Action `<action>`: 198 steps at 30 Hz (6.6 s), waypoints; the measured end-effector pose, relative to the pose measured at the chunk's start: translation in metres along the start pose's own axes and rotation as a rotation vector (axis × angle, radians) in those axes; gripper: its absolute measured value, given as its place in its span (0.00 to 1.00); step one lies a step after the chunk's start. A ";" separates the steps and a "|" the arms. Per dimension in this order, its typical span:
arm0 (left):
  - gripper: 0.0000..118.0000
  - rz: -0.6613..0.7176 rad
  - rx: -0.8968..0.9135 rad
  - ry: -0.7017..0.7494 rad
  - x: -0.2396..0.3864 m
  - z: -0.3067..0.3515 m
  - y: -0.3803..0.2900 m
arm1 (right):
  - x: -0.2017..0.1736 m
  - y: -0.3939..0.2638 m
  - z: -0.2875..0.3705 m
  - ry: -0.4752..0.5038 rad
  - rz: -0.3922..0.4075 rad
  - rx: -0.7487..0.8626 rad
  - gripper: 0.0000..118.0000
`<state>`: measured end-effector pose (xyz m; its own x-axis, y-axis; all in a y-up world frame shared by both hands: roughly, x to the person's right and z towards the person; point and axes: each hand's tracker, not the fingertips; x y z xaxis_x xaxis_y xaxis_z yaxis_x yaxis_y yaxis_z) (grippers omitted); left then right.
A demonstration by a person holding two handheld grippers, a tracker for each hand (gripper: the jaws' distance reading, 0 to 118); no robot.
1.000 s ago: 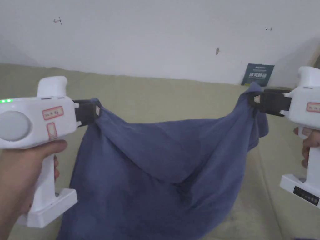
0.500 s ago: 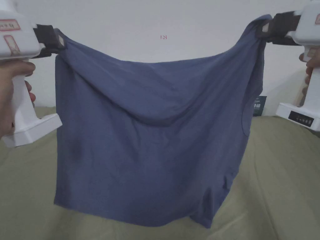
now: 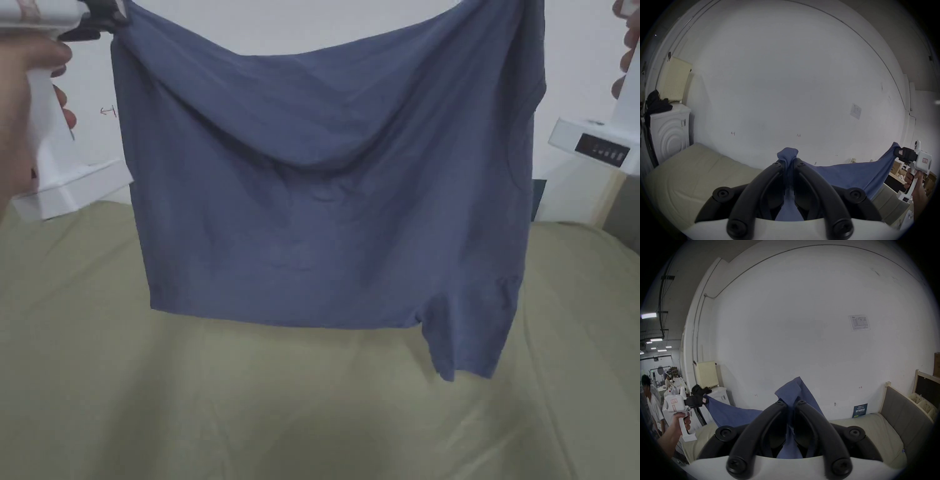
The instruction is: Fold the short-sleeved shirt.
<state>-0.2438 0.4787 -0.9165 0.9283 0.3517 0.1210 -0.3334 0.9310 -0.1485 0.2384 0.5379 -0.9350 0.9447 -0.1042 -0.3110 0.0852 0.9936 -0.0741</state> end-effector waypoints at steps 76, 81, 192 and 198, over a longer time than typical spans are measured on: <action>0.09 -0.236 -0.791 0.163 -0.112 0.280 -0.445 | -0.094 -0.428 0.410 -0.286 -0.072 -0.604 0.00; 0.09 -0.269 -0.769 0.154 -0.093 0.285 -0.439 | -0.072 -0.440 0.378 -0.343 -0.029 -0.772 0.04; 0.08 -0.037 -0.733 0.176 -0.110 0.123 -0.384 | 0.016 -0.476 0.169 -0.253 -0.225 -0.836 0.07; 0.08 0.033 -0.681 0.127 -0.103 0.165 -0.339 | 0.013 -0.413 0.204 -0.178 -0.262 -0.806 0.07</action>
<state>-0.2540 0.1429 -0.7170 0.9455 0.3256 -0.0040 -0.2224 0.6365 -0.7385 0.2800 0.1349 -0.7153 0.9674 -0.2499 -0.0420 0.1200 0.5980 -0.7925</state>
